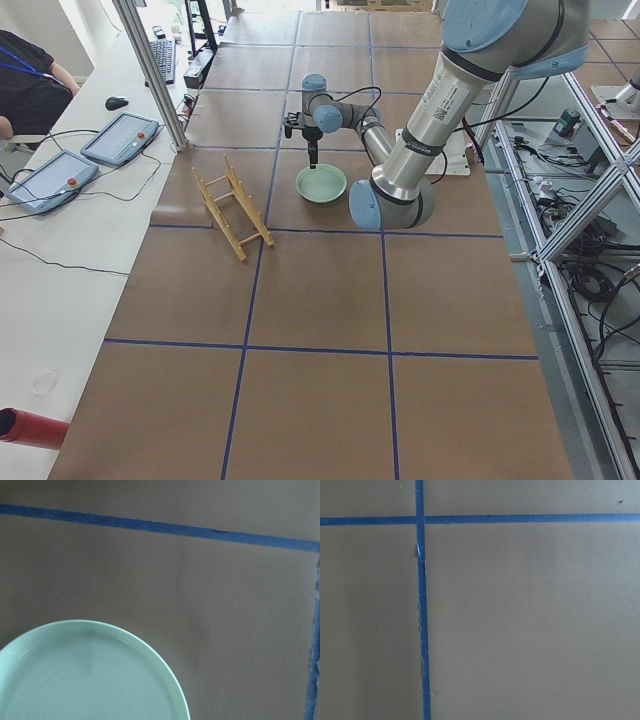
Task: Place plate on rack
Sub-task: 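Close the left gripper on the plate's rim nearest the rack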
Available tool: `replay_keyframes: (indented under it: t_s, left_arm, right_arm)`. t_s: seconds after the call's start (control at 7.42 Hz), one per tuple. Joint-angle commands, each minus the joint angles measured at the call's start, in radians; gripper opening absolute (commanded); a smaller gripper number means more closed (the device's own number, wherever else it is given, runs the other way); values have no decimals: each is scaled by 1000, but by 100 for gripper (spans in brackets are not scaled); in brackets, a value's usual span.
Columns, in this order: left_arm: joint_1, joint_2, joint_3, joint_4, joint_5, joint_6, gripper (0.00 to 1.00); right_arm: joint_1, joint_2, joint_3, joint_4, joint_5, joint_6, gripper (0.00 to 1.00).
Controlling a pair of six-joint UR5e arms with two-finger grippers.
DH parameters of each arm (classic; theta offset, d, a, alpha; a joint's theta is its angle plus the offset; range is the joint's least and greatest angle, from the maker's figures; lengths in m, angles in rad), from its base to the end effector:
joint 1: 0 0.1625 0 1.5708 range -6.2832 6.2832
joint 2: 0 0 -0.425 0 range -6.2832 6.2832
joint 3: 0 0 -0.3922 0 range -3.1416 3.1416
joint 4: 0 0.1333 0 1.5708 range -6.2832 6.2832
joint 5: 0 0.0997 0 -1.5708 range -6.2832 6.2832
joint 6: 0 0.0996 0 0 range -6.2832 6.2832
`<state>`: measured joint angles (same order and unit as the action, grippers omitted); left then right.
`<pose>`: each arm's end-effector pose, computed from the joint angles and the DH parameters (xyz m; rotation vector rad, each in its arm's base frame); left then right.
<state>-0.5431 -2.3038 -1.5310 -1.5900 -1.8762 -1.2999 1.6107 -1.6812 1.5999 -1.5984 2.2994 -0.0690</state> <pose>0.5661 -0.4624 0.2344 0.0113 0.7651 -0.1500 0.0843 -0.4321 0.7015 -0.0643 -0.7324 0.0119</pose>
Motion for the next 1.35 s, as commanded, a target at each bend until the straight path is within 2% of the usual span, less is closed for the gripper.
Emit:
replay_keyframes:
  t_s: [0.0,0.27,0.54,0.81,1.21]
  left_arm:
    - [12,-6,22,-7,0,5,100]
    - [14,-2,17,-7,0,5,97]
    - [41,1,17,-7,0,5,86]
    - [51,10,17,-8,-1,5,82]
    - [57,12,14,-7,-1,5,58]
  right_arm:
    - [2,0,0,0,0,0,100]
    - [0,0,0,0,0,0,100]
    - [2,0,0,0,0,0,100]
    - [2,0,0,0,0,0,100]
    - [0,0,0,0,0,0,100]
